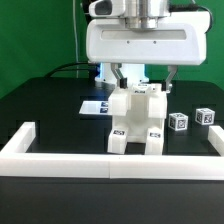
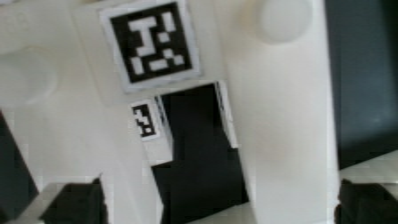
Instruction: Assemble chair
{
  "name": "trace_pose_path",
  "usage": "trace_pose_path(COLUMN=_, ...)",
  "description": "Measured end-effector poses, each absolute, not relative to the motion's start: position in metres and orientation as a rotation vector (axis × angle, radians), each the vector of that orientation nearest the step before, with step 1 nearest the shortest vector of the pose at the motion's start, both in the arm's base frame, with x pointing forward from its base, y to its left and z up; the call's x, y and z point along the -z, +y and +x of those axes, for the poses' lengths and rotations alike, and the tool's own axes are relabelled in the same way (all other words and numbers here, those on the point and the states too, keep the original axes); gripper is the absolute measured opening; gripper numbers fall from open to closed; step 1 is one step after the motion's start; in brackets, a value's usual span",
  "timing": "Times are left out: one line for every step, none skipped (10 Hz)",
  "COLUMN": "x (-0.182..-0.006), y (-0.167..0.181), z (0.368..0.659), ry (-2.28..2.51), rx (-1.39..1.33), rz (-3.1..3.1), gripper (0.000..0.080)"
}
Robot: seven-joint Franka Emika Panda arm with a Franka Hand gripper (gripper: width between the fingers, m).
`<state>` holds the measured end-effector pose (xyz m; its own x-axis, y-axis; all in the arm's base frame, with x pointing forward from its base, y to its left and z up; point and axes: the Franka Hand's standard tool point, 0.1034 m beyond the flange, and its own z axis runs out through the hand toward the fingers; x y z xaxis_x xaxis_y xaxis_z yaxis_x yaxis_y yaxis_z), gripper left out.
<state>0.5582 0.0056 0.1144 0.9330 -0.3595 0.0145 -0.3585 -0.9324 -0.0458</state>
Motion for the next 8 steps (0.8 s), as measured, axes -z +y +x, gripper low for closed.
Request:
trace_pose_path(x=-0.119, y=0.010, z=0.558, ry=0.583, rx=0.028, rz=-3.037, gripper=0.0649)
trace_pose_path(x=-0.126, y=0.018, z=0.555, ry=0.634, rx=0.012, rz=-3.017, gripper=0.0649)
trace_pose_path(x=-0.134, y=0.032, z=0.549, ry=0.705, rx=0.011, rz=-2.986, gripper=0.0649)
trace_pose_path(x=-0.139, y=0.051, z=0.532, ry=0.756, rx=-0.010, rz=-2.961, gripper=0.0649)
trace_pose_path(x=-0.137, y=0.060, z=0.522, ry=0.782, rx=-0.006, rz=-2.951, gripper=0.0649)
trace_pose_path(x=-0.133, y=0.075, z=0.512, ry=0.855, rx=-0.008, rz=-2.932, gripper=0.0649)
trace_pose_path(x=-0.129, y=0.087, z=0.506, ry=0.872, rx=-0.016, rz=-2.931, gripper=0.0649)
trace_pose_path(x=-0.130, y=0.084, z=0.508, ry=0.842, rx=-0.013, rz=-2.939, gripper=0.0649)
